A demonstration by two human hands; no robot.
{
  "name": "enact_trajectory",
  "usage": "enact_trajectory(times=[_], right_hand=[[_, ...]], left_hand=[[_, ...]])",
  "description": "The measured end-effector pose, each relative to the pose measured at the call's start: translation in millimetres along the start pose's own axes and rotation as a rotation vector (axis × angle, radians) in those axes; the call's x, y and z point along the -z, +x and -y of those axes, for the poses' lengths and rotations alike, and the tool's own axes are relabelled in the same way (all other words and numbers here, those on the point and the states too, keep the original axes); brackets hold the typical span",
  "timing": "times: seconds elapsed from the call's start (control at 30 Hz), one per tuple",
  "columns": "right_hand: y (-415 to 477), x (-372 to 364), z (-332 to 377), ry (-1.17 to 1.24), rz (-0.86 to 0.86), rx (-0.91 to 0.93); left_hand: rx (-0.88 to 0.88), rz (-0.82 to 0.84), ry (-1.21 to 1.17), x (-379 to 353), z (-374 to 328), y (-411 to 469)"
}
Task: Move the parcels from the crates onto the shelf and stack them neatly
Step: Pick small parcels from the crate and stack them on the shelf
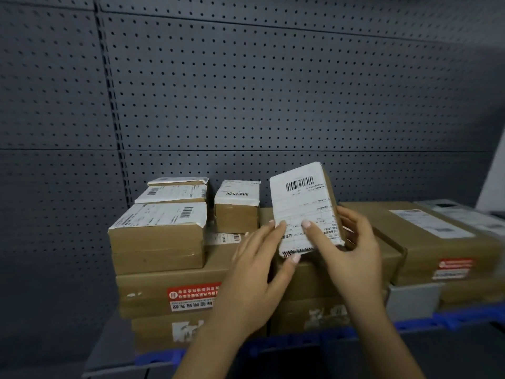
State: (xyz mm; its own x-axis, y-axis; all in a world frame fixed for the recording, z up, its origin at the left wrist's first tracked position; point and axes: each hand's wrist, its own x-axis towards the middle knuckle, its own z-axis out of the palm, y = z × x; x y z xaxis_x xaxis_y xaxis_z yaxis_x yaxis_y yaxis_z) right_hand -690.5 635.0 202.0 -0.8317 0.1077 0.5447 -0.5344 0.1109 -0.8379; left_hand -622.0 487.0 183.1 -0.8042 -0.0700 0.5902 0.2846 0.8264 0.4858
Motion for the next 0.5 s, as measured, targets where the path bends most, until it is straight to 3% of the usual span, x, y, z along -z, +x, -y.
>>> enact_trajectory(times=[0.2,0.5], right_hand=[[-15,-4,16,0.089,0.075,0.028],[-32,-7,22,0.184,0.378,0.039]], left_hand=[[-0.066,-0.092,-0.033,8,3,-16],[0.038,-0.356,-0.024,16,-11,-36]])
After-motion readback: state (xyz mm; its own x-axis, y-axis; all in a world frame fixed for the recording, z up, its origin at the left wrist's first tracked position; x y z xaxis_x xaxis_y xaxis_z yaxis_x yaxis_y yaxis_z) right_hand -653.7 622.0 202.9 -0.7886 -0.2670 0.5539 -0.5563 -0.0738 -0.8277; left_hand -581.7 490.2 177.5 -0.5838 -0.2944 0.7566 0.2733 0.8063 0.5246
